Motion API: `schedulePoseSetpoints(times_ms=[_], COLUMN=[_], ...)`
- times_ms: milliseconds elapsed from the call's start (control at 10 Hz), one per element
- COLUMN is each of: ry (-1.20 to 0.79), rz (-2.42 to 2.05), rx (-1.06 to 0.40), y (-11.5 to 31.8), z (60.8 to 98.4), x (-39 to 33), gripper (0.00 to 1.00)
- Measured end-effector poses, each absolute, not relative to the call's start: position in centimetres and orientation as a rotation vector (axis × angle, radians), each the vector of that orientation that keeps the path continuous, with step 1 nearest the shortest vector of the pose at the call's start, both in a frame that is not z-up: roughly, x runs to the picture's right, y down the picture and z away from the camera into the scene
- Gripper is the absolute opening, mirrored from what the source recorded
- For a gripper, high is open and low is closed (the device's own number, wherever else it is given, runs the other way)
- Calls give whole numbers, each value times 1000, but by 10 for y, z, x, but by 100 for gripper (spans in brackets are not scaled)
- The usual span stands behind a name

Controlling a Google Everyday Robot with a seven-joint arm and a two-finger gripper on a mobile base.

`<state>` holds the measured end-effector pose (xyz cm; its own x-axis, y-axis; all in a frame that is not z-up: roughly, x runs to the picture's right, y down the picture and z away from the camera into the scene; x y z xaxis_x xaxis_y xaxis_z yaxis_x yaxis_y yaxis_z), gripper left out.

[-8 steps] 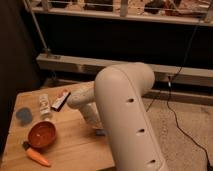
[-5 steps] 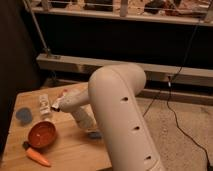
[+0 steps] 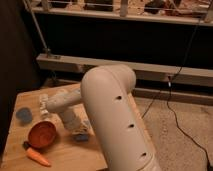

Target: Wipe the white sponge on the table

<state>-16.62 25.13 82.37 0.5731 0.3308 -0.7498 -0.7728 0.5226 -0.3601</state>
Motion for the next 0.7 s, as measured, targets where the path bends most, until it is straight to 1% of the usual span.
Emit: schedulePoseSetpoints(times_ms=[400,700], ry=[624,627], rz=[683,657], rx=[-745,-725], y=[237,228], z=[838,849], x=[-200,-207], gripper=[0,0])
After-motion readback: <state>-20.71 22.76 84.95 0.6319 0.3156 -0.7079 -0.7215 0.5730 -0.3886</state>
